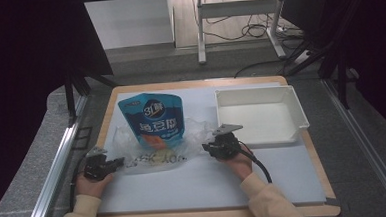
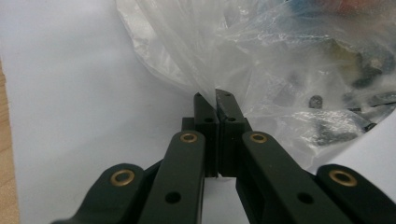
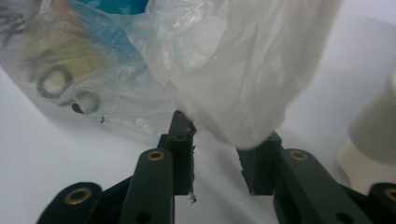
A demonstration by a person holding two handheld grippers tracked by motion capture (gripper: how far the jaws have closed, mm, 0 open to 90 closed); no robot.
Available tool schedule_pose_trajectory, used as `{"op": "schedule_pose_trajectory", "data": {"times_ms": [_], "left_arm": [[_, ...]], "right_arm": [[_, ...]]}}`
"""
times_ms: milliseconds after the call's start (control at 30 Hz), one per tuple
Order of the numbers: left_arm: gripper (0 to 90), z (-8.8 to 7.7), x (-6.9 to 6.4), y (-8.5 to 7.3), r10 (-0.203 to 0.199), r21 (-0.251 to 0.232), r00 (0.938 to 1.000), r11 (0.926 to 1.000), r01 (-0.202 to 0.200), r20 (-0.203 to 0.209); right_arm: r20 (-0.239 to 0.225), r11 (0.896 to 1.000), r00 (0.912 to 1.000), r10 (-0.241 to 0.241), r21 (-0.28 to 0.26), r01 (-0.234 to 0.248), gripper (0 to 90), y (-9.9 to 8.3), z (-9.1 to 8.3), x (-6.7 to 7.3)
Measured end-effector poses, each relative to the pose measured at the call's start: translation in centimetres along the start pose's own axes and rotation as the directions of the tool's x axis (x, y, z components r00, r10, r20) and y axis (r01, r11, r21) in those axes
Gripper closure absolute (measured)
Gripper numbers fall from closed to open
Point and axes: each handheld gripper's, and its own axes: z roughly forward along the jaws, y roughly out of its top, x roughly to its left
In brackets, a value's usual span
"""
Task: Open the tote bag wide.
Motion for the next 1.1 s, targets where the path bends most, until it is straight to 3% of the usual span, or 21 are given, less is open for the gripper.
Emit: {"op": "schedule_pose_trajectory", "data": {"times_ms": [600, 1100], "left_arm": [[89.4, 0.1, -0.1, 0.0, -0.001, -0.001, 1.0000, 1.0000, 0.001, -0.002], [89.4, 0.1, -0.1, 0.1, 0.000, -0.003, 1.0000, 1.0000, 0.000, -0.002]], "right_arm": [[0.007, 0.997, 0.9996, 0.027, -0.069, -0.026, 59.0, -1.2, -4.9, 0.2], [-0.033, 0.993, 0.9994, -0.008, -0.116, 0.004, 62.0, -0.1, -6.0, 1.7]]}}
